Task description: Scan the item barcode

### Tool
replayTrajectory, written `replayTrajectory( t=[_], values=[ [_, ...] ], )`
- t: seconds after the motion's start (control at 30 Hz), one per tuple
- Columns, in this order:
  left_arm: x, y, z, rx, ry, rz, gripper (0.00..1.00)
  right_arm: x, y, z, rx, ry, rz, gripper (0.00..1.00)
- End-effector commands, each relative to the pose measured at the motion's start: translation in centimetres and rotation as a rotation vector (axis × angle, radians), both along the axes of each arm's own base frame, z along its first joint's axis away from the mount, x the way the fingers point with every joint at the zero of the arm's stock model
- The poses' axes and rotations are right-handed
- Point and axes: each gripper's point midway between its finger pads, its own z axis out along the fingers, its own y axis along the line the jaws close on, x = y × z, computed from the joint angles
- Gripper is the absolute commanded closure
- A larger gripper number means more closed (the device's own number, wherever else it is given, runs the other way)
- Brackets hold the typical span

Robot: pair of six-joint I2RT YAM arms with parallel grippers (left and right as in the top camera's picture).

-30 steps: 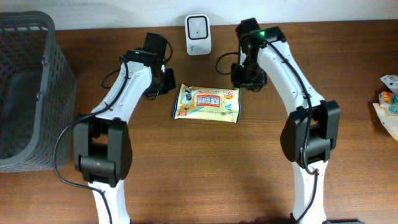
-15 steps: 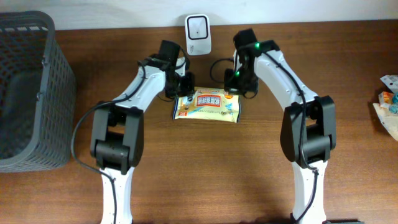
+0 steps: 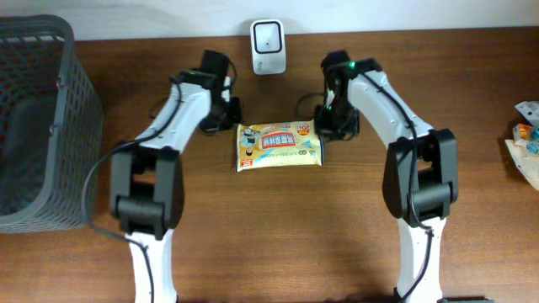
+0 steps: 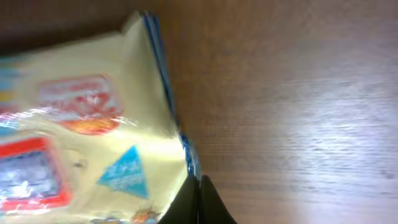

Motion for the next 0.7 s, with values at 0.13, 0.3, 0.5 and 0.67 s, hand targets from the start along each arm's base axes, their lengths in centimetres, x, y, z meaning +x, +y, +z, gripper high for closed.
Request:
replayTrajectory(
  t=[0.13,0.3,0.5,0.67],
  values=[
    [-3.7,-3.6,4.5,-0.104,0.039,-0.092,1.0,-0.3,3.6,3.7,0.193,-0.039,0.136,0.96],
    [-6.9,-6.3,0.0,-0.106,0.129,-0.14,1.0,-1.6,5.9,1.0,0.289,-0.006,0.154,0.96],
    [-7.7,-4.7,-3.3,-0.001,0.115,-0.134,1.0,-2.8,2.8,-3.5,0.12,0.024,0.112,0.96],
    [-6.6,0.2,-3.6,0.246,0.069,-0.078,1.0,-2.4,1.5,-3.4,0.034,0.016,0.07,0.96]
  ],
)
